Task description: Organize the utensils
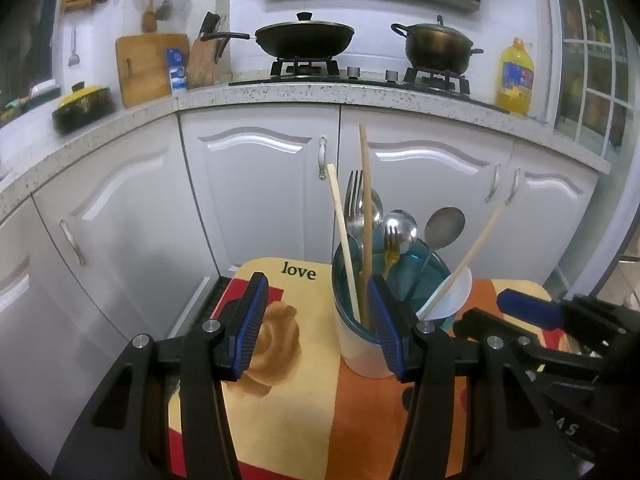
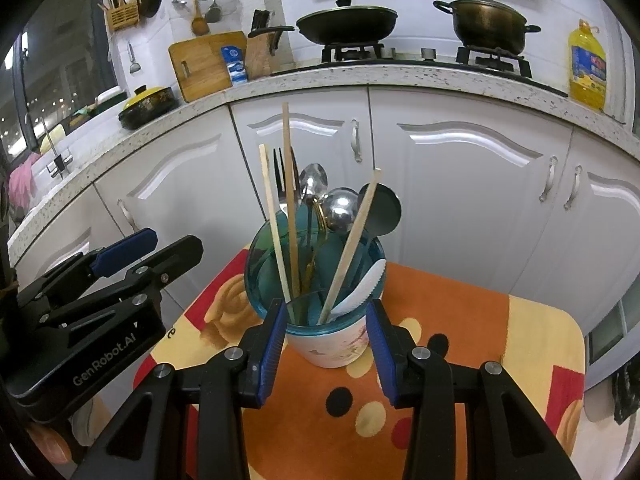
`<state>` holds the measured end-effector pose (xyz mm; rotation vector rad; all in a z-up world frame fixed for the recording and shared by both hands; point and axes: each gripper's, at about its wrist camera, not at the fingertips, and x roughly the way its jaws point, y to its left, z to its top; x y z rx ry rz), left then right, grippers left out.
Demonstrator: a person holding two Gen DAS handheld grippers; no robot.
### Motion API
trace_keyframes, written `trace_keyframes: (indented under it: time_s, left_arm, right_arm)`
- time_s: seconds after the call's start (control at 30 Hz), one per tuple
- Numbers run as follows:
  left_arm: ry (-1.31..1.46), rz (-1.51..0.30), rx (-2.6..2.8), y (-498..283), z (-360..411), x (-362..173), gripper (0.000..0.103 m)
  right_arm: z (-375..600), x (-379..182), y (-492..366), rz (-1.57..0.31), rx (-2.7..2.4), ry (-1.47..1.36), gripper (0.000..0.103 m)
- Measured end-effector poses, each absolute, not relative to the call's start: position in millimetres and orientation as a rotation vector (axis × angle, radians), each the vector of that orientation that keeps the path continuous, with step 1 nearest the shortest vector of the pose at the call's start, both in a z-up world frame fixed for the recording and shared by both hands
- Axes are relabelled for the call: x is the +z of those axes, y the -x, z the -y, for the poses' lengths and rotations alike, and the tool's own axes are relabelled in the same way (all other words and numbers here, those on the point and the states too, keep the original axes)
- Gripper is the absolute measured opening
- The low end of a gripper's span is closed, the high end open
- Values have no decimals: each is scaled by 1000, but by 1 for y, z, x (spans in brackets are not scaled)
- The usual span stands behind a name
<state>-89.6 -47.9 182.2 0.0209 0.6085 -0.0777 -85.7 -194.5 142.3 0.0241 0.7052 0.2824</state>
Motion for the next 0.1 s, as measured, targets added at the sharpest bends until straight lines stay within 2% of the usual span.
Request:
trace_keyframes:
  time_s: [0.1]
  left_arm:
    - [-17,-618,-78,89,48,181,51]
  right_arm:
    - [201,142,87,-698,274,-33,39]
